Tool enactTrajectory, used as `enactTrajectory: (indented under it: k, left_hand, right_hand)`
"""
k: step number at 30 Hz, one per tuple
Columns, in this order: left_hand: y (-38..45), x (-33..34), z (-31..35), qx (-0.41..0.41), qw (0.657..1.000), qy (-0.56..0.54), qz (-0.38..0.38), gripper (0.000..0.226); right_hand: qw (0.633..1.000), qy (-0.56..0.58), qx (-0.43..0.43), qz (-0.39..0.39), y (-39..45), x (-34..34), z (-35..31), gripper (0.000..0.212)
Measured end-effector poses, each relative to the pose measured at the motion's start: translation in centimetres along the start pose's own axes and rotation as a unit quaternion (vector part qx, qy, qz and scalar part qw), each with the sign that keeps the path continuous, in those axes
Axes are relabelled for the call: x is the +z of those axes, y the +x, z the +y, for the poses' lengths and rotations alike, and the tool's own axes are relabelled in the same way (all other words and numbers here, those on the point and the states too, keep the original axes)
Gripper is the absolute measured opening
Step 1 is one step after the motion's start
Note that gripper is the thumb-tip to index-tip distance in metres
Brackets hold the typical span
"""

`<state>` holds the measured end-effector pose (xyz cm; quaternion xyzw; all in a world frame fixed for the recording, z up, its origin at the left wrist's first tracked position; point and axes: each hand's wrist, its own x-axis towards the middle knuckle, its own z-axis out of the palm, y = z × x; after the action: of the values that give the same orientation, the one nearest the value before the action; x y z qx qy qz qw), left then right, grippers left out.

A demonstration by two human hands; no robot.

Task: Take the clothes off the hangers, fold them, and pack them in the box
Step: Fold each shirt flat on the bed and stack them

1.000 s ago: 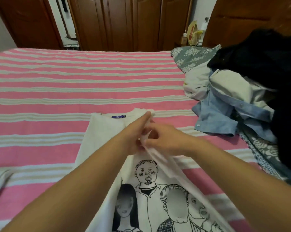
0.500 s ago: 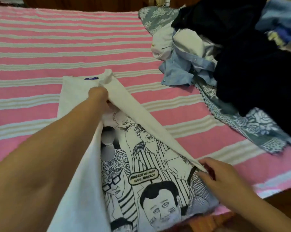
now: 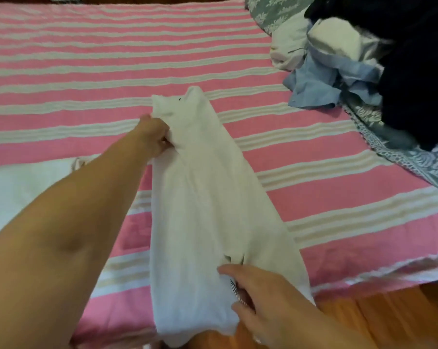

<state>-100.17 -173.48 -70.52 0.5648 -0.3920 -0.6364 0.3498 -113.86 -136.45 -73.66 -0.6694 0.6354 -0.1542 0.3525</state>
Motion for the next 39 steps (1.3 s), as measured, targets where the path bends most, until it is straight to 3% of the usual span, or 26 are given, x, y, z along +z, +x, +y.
enactTrajectory:
  k: [2,7,9,12,15,17,23,28,31,36,39]
  left_hand:
    - [0.2,0.4,0.0,0.065,0.998,-0.017,-0.008,0.070]
    - [0.3,3.2,4.3,0.144,0.988,0.020,-0.053,0.039]
    - [0.6,3.6,5.3,0.143,0.988,0.008,-0.064,0.038]
    - [1.9,2.2,3.0,0.093,0.993,0.053,-0.058,0.050]
    - [4.3,-0.3,-0.9,0.051,0.998,-0.002,-0.040,0.062]
    - [5.4,-0.8,-1.6,0.055,0.996,-0.057,-0.050,0.065]
    - [6.6,-0.1,-2.5,0.099,0.994,-0.030,-0.038,0.068]
    - [7.8,-0.2,-3.0,0.121,0.992,0.021,-0.016,0.061]
    - [8.1,-0.2,-3.2,0.126,0.991,0.045,-0.006,0.062]
    - [9.7,1.2,0.5,0.096,0.995,0.002,-0.013,0.058]
    - [10.6,3.0,1.6,0.076,0.996,0.034,-0.028,0.057]
  right_hand:
    - [1.000,-0.012,-0.008,0.019,0.1,0.4,0.1,0.060]
    - [0.998,-0.021,-0.044,0.026,-0.1,-0.1,-0.7,0.056]
    - [0.991,-0.098,-0.090,-0.027,-0.4,-0.6,-1.4,0.041]
    - [0.985,-0.137,-0.099,-0.029,2.2,-3.8,-2.2,0.032]
    - [0.993,-0.024,-0.047,0.107,7.6,-9.6,-1.5,0.025]
    - [0.979,-0.073,-0.030,0.186,14.1,-13.2,0.2,0.025]
    - [0.958,-0.246,-0.009,0.149,33.6,-19.4,2.0,0.048]
    - [0.931,-0.335,-0.091,0.114,44.8,-20.2,1.0,0.047]
    - [0.922,-0.378,-0.070,0.056,48.1,-20.8,2.1,0.035]
    - [0.914,-0.388,-0.023,0.115,49.4,-25.7,4.1,0.028]
    - [0.891,-0.441,0.029,0.101,49.6,-27.5,6.0,0.030]
